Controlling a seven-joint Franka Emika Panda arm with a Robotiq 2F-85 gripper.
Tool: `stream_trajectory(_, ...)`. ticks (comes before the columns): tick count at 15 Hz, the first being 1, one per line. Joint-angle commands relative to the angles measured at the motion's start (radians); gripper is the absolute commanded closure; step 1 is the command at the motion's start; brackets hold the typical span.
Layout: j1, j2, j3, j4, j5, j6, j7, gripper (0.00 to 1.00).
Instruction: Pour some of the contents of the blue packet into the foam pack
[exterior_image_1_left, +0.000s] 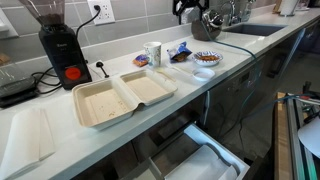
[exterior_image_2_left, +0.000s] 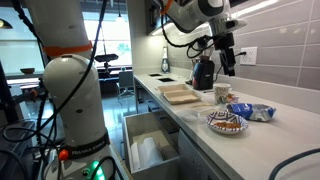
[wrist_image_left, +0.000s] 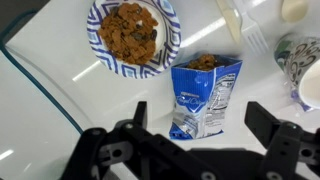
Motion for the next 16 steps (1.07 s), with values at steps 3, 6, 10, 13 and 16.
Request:
stream_trajectory(3,-0.013,0.043,-0.012,-0.031,-0.022,0.131,-0.004,0.0)
stream_trajectory(6,-0.011,0.085,-0.025,-0.016,-0.005,0.165,-0.04,0.0)
stream_trajectory(10,-0.002,0.09,-0.032,-0.017,0.0,0.145,-0.046,0.0)
stream_trajectory(13,0.0,0.103,-0.035,-0.015,0.0,0.147,-0.049,0.0)
stream_trajectory(16,0.0,0.103,-0.035,-0.013,0.0,0.146,-0.05,0.0)
